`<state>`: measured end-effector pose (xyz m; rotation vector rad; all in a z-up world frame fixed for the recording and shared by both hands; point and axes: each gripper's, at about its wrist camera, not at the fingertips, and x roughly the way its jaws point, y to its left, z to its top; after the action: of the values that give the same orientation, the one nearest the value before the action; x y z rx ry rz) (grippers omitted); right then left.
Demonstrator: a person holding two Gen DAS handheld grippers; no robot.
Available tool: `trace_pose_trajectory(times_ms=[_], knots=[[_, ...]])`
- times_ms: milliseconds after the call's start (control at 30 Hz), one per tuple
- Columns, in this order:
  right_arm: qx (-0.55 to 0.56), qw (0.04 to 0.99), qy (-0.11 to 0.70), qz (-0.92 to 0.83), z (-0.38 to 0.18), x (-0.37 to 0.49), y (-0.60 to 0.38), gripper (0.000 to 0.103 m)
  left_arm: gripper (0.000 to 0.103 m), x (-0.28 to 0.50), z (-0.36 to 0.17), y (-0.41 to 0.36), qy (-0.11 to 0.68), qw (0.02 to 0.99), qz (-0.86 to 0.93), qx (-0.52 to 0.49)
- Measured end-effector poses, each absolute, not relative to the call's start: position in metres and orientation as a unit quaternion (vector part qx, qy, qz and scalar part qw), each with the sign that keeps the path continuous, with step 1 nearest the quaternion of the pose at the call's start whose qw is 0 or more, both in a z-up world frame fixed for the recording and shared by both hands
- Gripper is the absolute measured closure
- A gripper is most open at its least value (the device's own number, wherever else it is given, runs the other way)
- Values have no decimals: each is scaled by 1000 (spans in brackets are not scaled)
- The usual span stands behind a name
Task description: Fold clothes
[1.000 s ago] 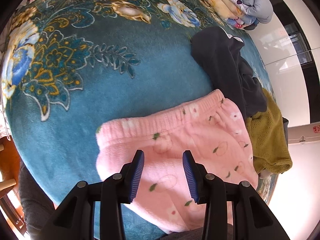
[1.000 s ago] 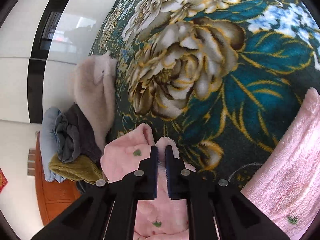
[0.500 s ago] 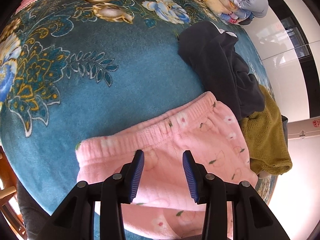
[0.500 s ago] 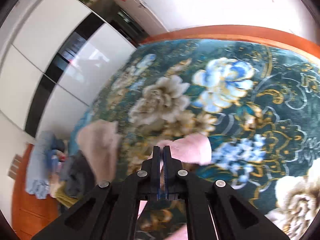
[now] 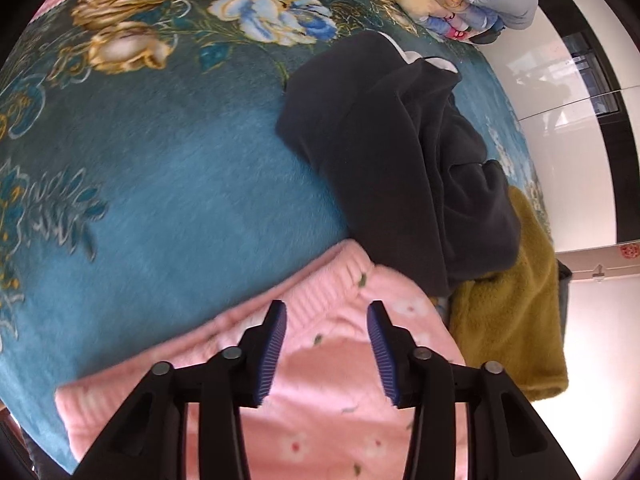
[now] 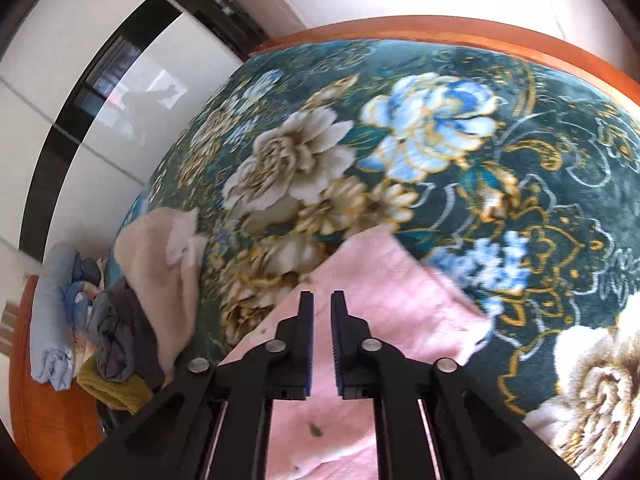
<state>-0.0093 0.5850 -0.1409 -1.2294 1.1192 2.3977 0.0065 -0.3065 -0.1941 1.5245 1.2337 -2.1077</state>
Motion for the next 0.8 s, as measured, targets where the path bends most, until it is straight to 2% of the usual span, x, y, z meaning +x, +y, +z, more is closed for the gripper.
trace_pose_trajectory(times_ms=[67,233,300,467,600,633,667,700,733,767,800], knots=[[-449,82,395,797,-156,-32,558,59,48,-9,-204,-304,410,139,-724,537],[-509,86,434,738,-205,-73,499,53,44,-39,-225,-299,370,160,-724,559],[-518,105,429,732,-215,-89,483,39,44,-49,-229,-295,360,154,-730,561],[-558,188,372,717,-226,-123,460,39,43,-73,-237,-274,287,136,-739,594],[-583,231,343,700,-237,-136,452,38,47,-79,-242,-268,285,132,-734,603],[-588,237,335,697,-237,-139,450,38,58,-80,-243,-267,289,131,-732,603],[-594,246,326,693,-237,-140,449,45,64,-81,-243,-266,288,131,-733,602],[-598,254,321,690,-236,-139,450,56,67,-82,-242,-264,283,134,-735,601],[-600,261,317,686,-236,-138,452,62,79,-82,-240,-260,276,135,-740,599],[-603,268,313,683,-236,-136,454,74,87,-83,-237,-257,265,135,-745,597],[-604,265,313,683,-235,-134,457,84,87,-83,-234,-254,254,136,-749,597]])
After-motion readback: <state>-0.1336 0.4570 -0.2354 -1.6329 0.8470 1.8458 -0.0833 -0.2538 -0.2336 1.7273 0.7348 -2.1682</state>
